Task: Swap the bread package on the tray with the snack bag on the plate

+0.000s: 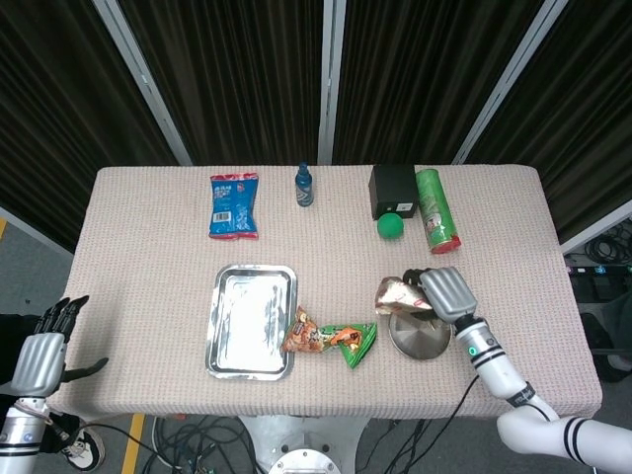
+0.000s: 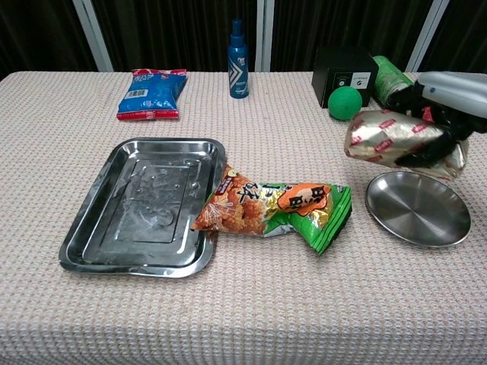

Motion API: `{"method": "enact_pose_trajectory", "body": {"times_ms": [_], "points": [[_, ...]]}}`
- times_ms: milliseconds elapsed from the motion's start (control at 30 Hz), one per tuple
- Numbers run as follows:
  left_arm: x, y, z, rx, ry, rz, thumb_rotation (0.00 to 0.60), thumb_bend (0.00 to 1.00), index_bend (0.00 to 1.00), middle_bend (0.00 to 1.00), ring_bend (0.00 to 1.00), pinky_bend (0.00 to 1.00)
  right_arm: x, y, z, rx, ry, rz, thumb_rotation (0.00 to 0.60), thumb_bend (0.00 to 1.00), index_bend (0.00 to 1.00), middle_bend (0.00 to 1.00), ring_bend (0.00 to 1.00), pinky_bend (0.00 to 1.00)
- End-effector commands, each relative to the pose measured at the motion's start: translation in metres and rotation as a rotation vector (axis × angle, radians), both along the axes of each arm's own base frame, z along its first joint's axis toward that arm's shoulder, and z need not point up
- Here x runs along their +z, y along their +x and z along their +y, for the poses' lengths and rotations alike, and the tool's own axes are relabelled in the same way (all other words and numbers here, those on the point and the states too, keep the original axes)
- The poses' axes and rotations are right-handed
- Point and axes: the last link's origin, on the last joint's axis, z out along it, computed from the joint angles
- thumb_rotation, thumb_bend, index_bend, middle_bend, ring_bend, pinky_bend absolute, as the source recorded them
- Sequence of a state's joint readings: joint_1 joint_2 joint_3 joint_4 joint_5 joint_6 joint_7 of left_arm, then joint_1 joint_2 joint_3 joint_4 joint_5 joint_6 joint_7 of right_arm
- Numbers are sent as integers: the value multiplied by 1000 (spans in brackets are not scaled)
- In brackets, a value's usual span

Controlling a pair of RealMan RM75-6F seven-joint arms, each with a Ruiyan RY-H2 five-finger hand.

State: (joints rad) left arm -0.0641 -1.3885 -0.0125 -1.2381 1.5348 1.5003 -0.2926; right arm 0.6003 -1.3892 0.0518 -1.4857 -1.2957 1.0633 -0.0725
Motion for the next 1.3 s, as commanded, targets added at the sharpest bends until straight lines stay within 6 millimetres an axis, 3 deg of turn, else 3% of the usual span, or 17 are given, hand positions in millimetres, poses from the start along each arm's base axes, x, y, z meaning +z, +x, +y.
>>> {"method": "enact_pose_trajectory", "body": {"times_ms": [33,233,300,433,533,733,867,967,1100,1300], "points": [[-1,2,0,-2,-1,-1,600,26,85,117,43,113,-1,-20,17,-15,17,4,600,198,536,533,497,691],[0,2,-2,-1,-5,5,600,26,85,117,43,113,-11,-30,19,-29,60,30,600,103,399,440,396,599],[0,3,-1,0,-7,4,600,26,85,117,43,113,-10,-31,19,-30,59,38,600,34,298,367,305,485],[-3,4,-1,-7,-21,6,600,25,85,117,43,113,-5,-31,22,-45,70,9,600,0,89,204,108,281],[-4,7,1,-21,-30,6,600,26,85,117,43,113,8,-30,26,-57,75,-35,600,0,4,146,42,234],[-7,30,11,-114,-82,18,600,26,85,117,43,134,74,-38,42,-60,-88,-136,600,0,0,131,31,220],[-21,63,25,-229,-166,7,600,27,85,117,43,134,122,-52,48,-85,-240,-218,600,0,0,129,26,219],[-35,96,38,-325,-217,-24,600,27,85,117,43,134,143,-66,50,-122,-307,-259,600,0,0,116,14,219],[-56,142,57,-447,-279,-54,600,27,85,117,43,134,157,-84,53,-173,-346,-299,600,0,0,101,1,218],[-102,206,83,-583,-391,-104,600,27,85,117,44,135,162,-104,57,-229,-350,-347,600,0,0,89,0,218]]}}
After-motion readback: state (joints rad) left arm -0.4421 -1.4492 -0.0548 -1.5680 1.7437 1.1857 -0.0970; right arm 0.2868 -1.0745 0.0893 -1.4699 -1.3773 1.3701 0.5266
